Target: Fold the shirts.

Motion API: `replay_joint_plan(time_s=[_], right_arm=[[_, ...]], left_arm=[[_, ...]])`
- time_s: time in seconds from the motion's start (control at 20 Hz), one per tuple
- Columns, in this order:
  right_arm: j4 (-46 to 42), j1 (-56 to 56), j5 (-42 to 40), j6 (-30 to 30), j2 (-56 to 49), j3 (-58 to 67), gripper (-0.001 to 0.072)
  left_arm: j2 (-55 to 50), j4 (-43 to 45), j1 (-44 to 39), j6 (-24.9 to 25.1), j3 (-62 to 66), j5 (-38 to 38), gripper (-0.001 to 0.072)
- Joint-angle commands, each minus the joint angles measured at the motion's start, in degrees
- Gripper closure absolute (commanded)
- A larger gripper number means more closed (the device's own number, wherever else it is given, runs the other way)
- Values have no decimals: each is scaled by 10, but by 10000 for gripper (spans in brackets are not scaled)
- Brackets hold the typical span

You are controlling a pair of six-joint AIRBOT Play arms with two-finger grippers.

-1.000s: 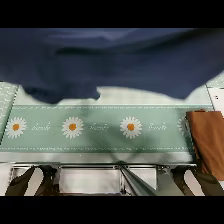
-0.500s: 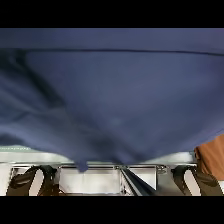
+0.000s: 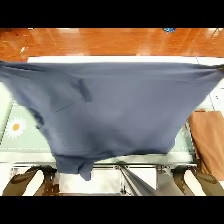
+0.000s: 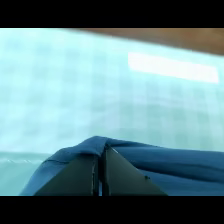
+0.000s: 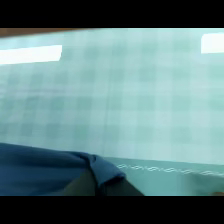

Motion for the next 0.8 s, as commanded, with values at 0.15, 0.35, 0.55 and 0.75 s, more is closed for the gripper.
replay_joint_plan(time_s=[0.15,0.35,0.55,0.75], right_arm=[[109,0,-136,-90,-246,-47,687],[213,0,-182,-114,-400,3,687],[238,0,-196,-89,-501,70,687],[225,0,-167,-80,-524,87,687]], left_arm=[[-262,-71,-40,17,-52,161,685],[-428,-154,-61,28,17,235,685],[-527,-253,-63,40,81,221,685],[-538,-250,-56,43,86,161,685]])
